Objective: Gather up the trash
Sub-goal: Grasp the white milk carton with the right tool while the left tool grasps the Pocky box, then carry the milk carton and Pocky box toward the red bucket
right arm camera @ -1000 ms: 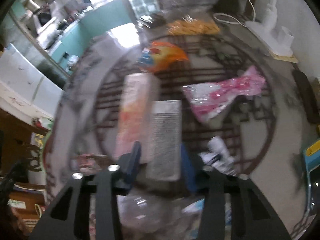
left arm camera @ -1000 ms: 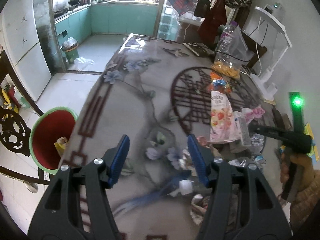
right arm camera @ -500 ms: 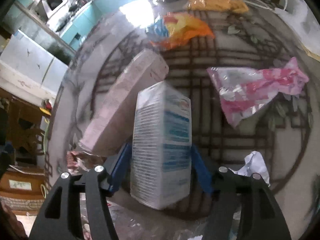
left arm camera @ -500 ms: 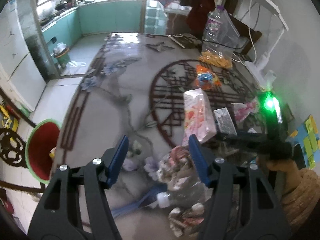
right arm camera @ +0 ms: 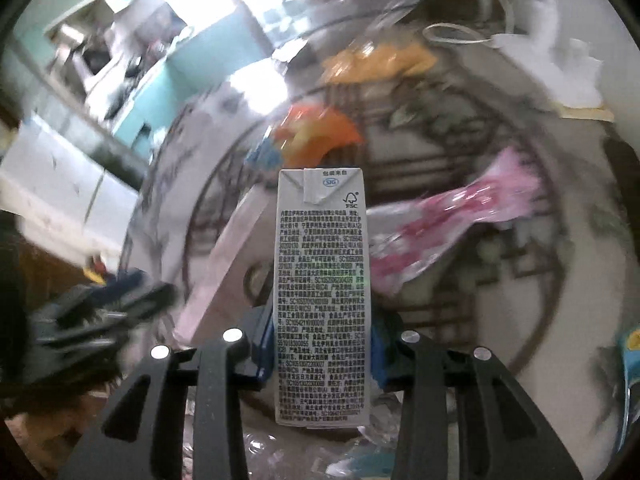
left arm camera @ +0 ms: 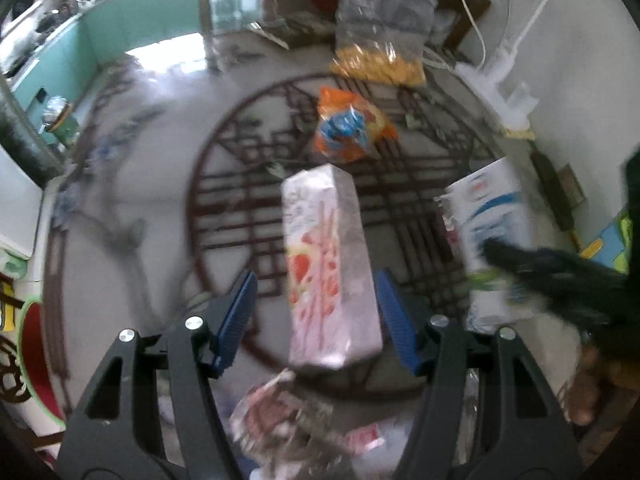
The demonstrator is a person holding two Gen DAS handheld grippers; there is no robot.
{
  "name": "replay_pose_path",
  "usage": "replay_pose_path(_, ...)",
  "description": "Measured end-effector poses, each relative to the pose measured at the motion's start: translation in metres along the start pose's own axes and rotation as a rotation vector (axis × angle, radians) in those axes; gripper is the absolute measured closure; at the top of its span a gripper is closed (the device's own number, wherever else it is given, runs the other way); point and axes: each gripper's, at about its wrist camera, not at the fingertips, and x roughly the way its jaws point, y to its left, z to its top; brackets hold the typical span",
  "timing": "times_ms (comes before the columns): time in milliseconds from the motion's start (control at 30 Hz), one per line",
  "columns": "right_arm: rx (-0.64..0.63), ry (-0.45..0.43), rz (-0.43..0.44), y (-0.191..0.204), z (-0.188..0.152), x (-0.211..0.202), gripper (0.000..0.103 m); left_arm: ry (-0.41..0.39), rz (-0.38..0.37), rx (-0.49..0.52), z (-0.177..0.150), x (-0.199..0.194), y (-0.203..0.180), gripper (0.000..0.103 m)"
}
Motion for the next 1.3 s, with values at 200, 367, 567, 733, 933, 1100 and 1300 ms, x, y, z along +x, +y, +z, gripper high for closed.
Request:
replay_pose_path(200, 0.038, 0.004, -0.004, -0.011, 0.003, -0.001, 0.067, 0.096, -0.019, 0.019, 0.012, 0.051, -0.007, 0.043)
replay_pose_path(367, 0.047, 0.018, 0.006, -0.009, 0.006, 0.010, 0.067, 0.131, -0.024, 0.014, 0.014, 0.071, -0.003, 0.044)
replay_pose_path(567, 0.011, 0.016, 0.009, 0.004, 0.007, 0.013, 0.067, 0.126, -0.036, -0.002, 0.011, 0.072, 0.002, 0.046)
replay_pose_path(733, -0.034, -0.015, 0.023, 0.023, 0.007, 0.000, 0.067, 0.028, -0.027, -0.015, 0.012, 0.034, 0.008, 0.047)
replay_pose_path(933, -0.148, -0.053, 0.036, 0.061, 0.007, -0.018, 0.067, -0.105, -0.006, -0.061, -0.005, -0.034, 0.024, 0.047)
replay_pose_path(1100, -0.254, -0.052, 0.041, 0.097, 0.001, -0.024, 0.067, -0.211, 0.035, -0.171, -0.040, -0.096, 0.057, 0.047)
replay_pose_path(1300, -0.371, -0.039, 0.048, 0.145, -0.011, -0.019, 0.067, -0.311, 0.130, -0.310, -0.092, -0.158, 0.099, 0.046)
